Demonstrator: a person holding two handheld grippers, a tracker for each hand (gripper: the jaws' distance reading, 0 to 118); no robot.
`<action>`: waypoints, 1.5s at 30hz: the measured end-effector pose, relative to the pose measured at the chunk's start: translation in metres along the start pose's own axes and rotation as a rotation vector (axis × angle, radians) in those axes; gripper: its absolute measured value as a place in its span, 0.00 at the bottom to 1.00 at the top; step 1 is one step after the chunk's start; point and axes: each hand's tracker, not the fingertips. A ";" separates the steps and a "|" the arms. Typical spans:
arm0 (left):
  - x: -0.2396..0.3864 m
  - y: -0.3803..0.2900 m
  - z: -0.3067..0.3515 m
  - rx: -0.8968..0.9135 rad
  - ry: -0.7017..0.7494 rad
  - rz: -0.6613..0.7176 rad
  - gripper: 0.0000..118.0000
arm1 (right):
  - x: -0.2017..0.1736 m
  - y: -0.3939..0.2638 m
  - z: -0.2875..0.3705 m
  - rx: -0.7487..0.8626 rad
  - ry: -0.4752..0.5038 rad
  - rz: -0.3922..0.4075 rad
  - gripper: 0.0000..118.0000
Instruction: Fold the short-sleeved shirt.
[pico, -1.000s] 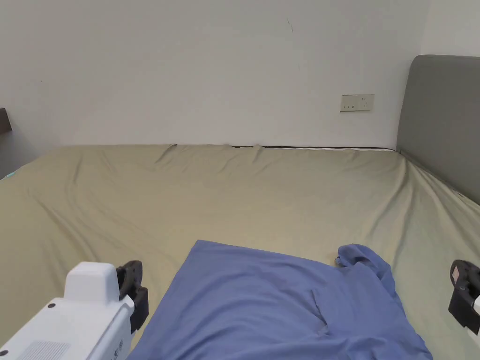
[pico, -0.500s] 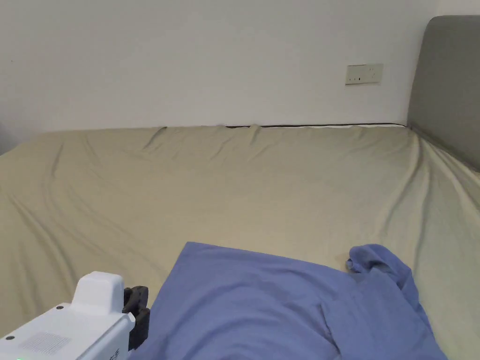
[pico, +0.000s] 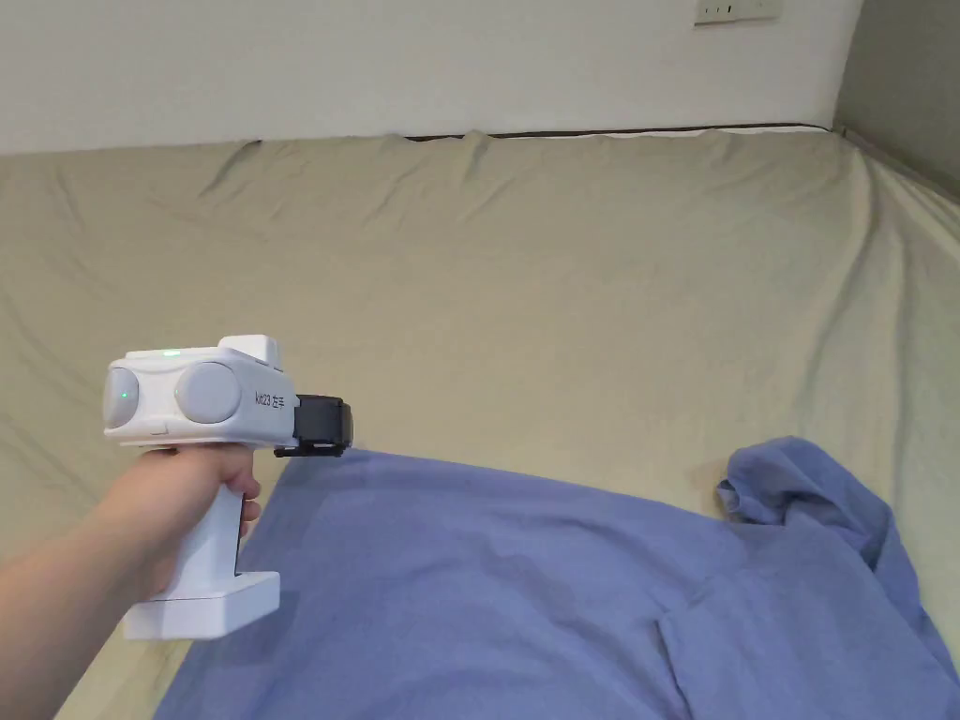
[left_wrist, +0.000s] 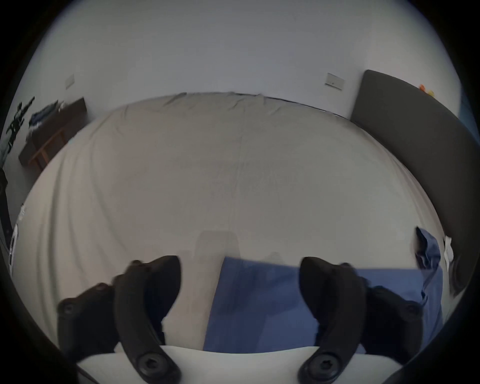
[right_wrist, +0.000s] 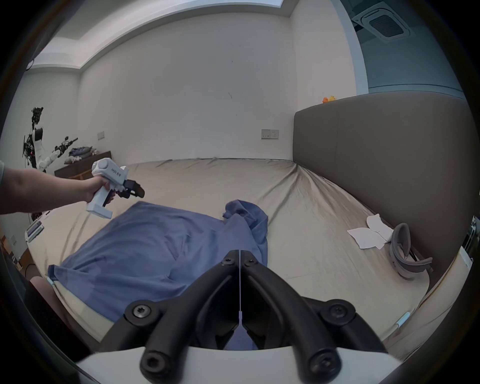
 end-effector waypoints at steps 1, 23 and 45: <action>0.002 0.000 -0.009 -0.003 0.007 0.002 0.79 | 0.007 -0.007 0.002 -0.007 -0.002 0.001 0.00; 0.021 0.006 0.059 0.072 -0.026 -0.001 0.02 | 0.036 -0.005 -0.034 -0.392 -0.003 -0.101 0.19; 0.034 0.015 0.131 0.148 -0.036 -0.055 0.02 | 0.031 -0.034 -0.055 -0.669 0.199 -0.017 0.13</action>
